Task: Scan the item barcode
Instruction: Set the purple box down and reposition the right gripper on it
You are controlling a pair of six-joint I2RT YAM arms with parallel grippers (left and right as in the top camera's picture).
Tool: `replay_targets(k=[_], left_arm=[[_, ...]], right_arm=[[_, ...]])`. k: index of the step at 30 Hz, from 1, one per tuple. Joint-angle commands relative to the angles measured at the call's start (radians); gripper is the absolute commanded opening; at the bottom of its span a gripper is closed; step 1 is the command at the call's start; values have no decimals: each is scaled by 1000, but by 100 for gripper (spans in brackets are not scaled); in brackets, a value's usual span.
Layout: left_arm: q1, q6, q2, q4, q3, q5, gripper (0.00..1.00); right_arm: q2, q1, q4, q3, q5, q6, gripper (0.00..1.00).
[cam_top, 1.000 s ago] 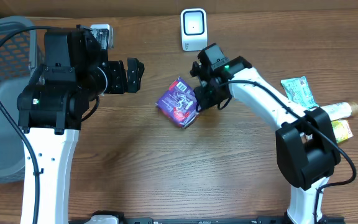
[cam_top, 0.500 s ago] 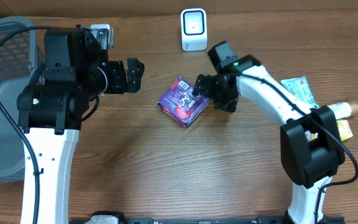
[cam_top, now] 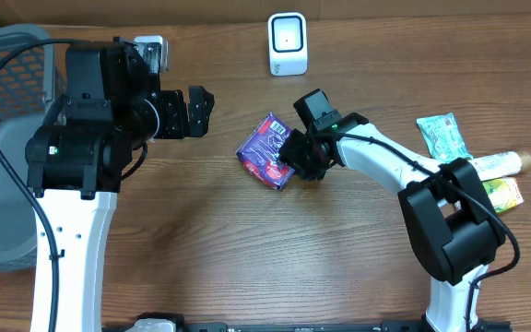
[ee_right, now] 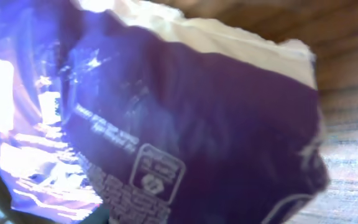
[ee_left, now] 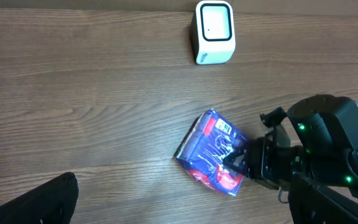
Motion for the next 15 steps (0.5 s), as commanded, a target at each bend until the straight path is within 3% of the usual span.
replay_targets(k=[1, 3, 6, 10, 13, 15], left_arm=[[4, -14, 3, 3, 13, -6, 100], [4, -14, 3, 3, 13, -6, 100], [4, -14, 3, 3, 13, -6, 99], [4, -14, 3, 3, 13, -6, 100], [4, -14, 3, 3, 13, -6, 100], [4, -14, 3, 3, 13, -6, 100]], right_arm=[[-28, -5, 2, -20, 70, -109, 32], [-29, -11, 3, -6, 41, -192, 32], [-39, -32, -17, 53, -68, -528, 33], [-44, -44, -135, 146, -39, -921, 33], [-44, -48, -166, 177, 54, -979, 46], [-44, -61, -177, 195, -3, -925, 64]])
